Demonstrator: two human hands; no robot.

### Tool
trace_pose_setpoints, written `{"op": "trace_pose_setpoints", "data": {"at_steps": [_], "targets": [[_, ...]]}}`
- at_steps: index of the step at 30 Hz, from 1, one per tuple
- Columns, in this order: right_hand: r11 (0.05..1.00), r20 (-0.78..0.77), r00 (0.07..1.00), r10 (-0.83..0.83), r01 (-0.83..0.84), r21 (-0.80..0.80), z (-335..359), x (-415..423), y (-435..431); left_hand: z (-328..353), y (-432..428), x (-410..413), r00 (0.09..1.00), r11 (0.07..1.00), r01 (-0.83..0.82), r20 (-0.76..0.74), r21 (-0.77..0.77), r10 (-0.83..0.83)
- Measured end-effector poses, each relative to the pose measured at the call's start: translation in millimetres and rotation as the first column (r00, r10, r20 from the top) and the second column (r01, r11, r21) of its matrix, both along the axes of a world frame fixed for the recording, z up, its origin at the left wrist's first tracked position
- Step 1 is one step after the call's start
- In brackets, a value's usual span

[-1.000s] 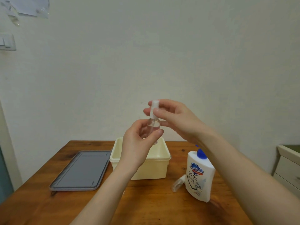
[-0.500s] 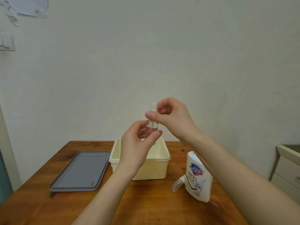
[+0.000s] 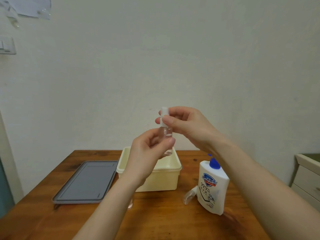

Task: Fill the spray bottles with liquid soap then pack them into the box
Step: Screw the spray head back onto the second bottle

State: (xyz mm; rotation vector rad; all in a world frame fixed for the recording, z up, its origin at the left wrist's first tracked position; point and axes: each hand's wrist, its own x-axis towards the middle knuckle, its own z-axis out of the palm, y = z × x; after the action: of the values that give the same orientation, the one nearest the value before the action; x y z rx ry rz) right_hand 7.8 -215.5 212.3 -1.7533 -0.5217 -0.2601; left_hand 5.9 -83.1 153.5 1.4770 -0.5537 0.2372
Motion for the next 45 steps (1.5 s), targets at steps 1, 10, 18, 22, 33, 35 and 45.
{"op": "trace_pose_setpoints", "data": {"at_steps": [1,10,18,22,33,35,45], "targets": [[0.997,-0.056,0.996,0.073,-0.073,-0.005,3,-2,-3,2,3,-1,0.996,0.997,0.082,-0.035,0.007,-0.082],[0.998,0.077,0.995,-0.059,0.057,0.028,-6,4,11,-3,-11,5,0.985,0.986,-0.159,0.066,-0.043,0.162],[0.987,0.098,0.983,-0.158,0.158,0.007,-23,9,19,-18,-14,11,0.929,0.935,-0.355,0.124,0.019,0.350],[0.957,0.076,0.978,-0.196,0.208,-0.204,-32,14,15,-33,-5,18,0.927,0.917,-0.376,0.077,0.134,0.368],[0.815,0.023,0.961,-0.276,0.247,-0.524,-120,40,36,-113,15,13,0.902,0.723,-0.365,0.030,0.586,0.431],[0.798,-0.007,0.957,-0.289,0.237,-0.554,-137,43,40,-128,18,14,0.909,0.719,-0.292,-0.050,0.631,0.413],[0.787,-0.080,0.950,-0.302,0.201,-0.584,-172,59,49,-155,20,23,0.915,0.709,-0.198,-0.133,0.677,0.381]]}}
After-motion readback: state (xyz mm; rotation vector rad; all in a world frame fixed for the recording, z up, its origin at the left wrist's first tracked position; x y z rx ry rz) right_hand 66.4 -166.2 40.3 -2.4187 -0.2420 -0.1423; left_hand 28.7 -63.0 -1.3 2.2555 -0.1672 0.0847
